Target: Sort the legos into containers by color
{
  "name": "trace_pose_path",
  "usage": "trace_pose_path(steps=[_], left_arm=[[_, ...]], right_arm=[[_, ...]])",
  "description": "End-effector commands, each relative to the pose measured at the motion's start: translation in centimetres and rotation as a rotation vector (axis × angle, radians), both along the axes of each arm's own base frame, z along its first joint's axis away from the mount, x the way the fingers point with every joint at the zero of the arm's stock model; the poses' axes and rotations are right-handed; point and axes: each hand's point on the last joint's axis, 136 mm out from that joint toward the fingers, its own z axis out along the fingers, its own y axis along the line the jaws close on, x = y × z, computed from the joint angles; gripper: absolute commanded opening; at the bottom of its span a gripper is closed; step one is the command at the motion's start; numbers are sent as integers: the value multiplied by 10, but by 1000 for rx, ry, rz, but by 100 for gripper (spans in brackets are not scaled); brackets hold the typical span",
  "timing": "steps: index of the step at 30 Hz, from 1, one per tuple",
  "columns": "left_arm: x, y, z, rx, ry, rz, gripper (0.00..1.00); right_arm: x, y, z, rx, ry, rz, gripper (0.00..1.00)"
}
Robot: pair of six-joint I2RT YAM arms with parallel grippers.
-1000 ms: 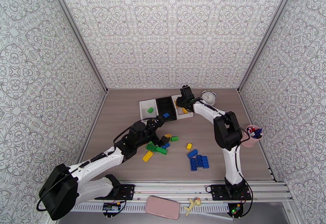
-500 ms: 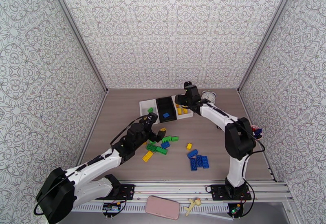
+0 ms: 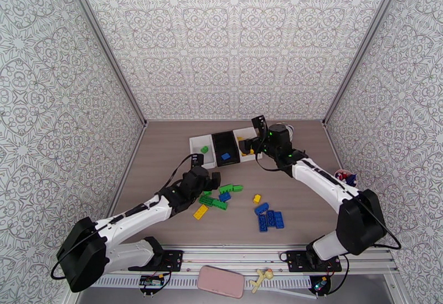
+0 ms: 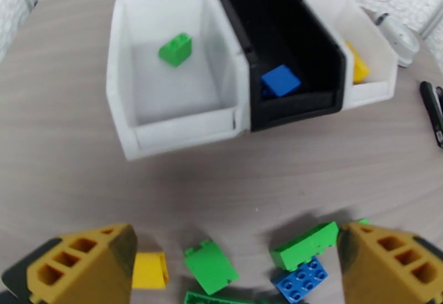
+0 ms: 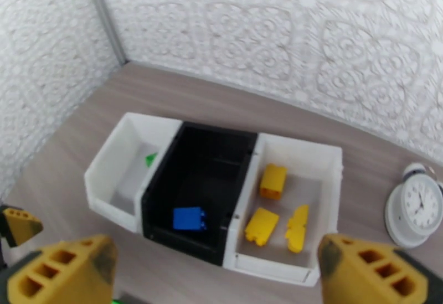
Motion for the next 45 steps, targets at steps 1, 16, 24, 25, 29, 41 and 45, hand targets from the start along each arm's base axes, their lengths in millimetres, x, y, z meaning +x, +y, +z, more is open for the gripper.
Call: trace_pose_path(steps=[1,16,24,25,29,41,45], left_arm=[[-21,16,-19,2,170,153,97],[-23,-3,-55,-36,423,224,76],[-10,-1,-71,-9,463,271,67],[-10,0,-75,-3,471,273,66],[-10,6,-84,43,487,290,64],[-2,10,-101,45,516,298,55],[-2,10,-104,49,530,290,52]], right_arm=[[-35,7,12,-57,-59,183,99],[-57,-1,15,-143,-102,244,100],[-60,-12,12,-161,-118,188,100],[-60,-13,11,-165,-117,183,100],[-61,-15,8,-165,-107,179,100],[-60,-12,10,-154,-105,186,100],[-61,-12,9,-158,-100,187,100]])
